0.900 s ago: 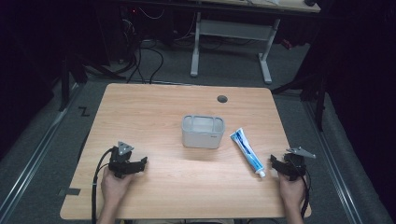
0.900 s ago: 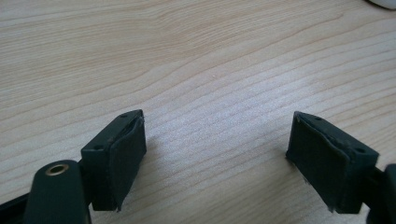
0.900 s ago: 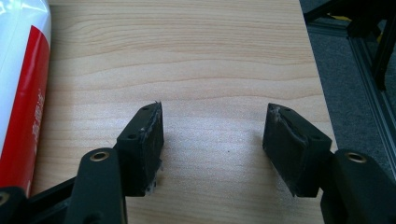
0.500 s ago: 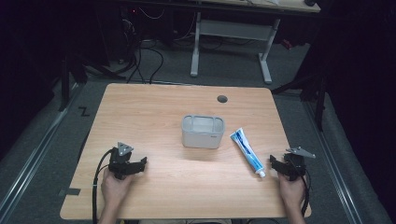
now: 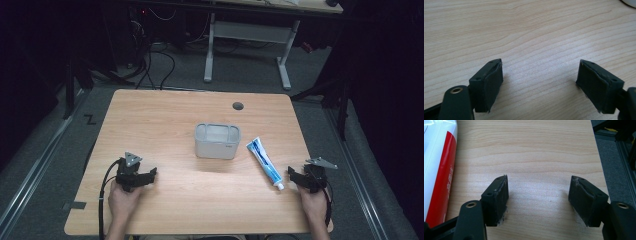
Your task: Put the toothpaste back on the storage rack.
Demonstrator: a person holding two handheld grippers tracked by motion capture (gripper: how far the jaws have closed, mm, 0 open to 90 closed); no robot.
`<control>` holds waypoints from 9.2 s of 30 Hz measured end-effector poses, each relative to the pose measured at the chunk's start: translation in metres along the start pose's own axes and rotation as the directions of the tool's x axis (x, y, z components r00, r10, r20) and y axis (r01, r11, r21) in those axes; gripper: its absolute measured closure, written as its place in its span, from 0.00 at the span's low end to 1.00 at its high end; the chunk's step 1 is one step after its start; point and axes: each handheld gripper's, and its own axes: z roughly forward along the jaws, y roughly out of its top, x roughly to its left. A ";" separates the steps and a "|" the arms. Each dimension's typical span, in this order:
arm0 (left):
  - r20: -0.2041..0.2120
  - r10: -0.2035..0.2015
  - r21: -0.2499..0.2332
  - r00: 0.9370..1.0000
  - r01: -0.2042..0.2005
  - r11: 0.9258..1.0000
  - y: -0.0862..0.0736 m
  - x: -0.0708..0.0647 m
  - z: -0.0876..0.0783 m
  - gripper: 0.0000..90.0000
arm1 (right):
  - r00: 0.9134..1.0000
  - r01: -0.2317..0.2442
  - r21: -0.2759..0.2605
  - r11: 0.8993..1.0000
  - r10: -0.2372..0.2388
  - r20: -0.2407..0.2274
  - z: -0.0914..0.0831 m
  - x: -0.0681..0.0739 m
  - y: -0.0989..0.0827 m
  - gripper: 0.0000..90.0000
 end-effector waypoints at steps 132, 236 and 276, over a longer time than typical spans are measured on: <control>-0.017 -0.001 0.001 1.000 0.001 1.000 0.000 -0.001 0.000 0.25 | 0.958 0.276 0.305 0.911 -0.238 -0.159 0.062 0.109 0.100 0.53; -0.016 0.004 0.002 1.000 -0.004 1.000 0.001 -0.001 0.001 0.25 | 0.836 0.232 -0.069 0.970 -0.235 -0.496 -0.063 0.108 0.150 0.81; -0.013 0.012 0.001 1.000 -0.012 1.000 0.000 -0.002 0.000 0.26 | 0.780 0.210 -0.187 0.960 -0.280 -0.560 -0.085 0.129 0.186 0.81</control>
